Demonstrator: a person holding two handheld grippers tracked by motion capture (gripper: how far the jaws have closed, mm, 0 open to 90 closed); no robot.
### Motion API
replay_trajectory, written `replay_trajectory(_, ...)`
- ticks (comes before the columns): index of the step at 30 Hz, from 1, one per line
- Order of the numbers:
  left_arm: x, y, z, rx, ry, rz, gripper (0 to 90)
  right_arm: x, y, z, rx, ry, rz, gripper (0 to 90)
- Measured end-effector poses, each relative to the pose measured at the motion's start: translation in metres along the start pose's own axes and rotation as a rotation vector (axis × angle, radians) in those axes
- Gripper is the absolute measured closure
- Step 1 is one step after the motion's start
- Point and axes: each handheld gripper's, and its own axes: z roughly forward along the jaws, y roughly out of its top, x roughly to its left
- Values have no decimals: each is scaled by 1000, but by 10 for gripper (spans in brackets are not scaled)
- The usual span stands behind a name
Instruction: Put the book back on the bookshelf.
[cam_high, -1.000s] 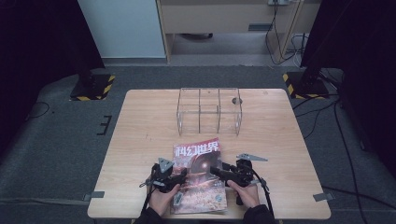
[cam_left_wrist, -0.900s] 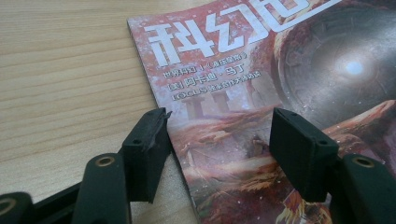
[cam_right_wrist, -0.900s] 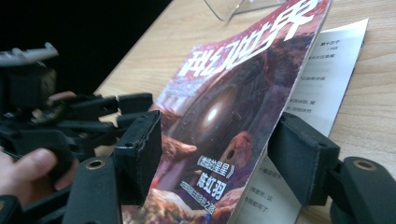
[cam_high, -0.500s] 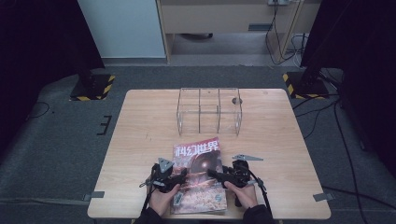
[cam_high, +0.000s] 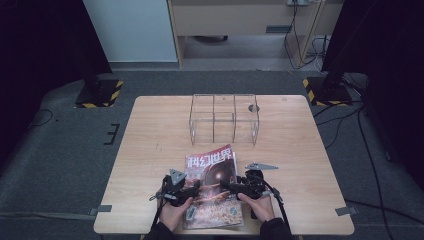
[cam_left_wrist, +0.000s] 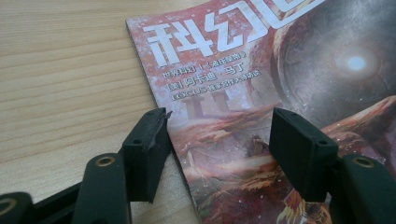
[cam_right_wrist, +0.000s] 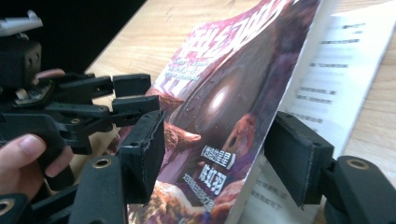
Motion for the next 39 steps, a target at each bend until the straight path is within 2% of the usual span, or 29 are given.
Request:
replay_trajectory(2,0,0,0,-1,-3,-3,370,1,2,5,44,-31,-36,384)
replay_trajectory(5,0,0,0,-1,-2,-2,371,2,4,6,62,-48,-51,395)
replay_trajectory(6,0,0,0,-4,-2,-6,370,4,4,6,71,-68,-73,438)
replay_trajectory(7,0,0,0,-4,-2,-6,370,4,4,6,71,-68,-73,438)
replay_trajectory(8,1,0,0,-5,-8,-8,371,6,4,5,81,-105,-105,490)
replay_trajectory(9,1,0,0,-5,-8,-8,372,6,4,5,81,-105,-105,490)
replay_trajectory(10,2,0,0,-2,-10,-5,374,7,5,4,88,-132,-113,565)
replay_trajectory(11,2,0,0,-2,-10,-5,374,7,5,4,88,-132,-113,565)
replay_trajectory(13,2,0,0,0,-14,1,373,4,6,2,84,-127,-82,644)
replay_trajectory(14,2,0,0,0,-14,1,371,4,6,2,84,-127,-82,644)
replay_trajectory(18,4,0,0,-5,-39,-8,350,1,7,-3,72,-118,-66,739)
replay_trajectory(23,8,1,-1,-15,-46,-14,311,3,7,-7,45,-103,-65,781)
replay_trajectory(26,11,1,-2,-31,-48,-14,298,8,9,-11,15,-89,-82,822)
replay_trajectory(27,12,1,-2,-34,-51,-18,288,12,10,-14,-9,-61,-79,845)
replay_trajectory(28,14,1,-4,-42,-62,-29,282,14,11,-15,-17,-55,-87,851)
replay_trajectory(39,21,3,-10,-82,-106,-71,235,31,16,-29,-110,-24,-154,864)
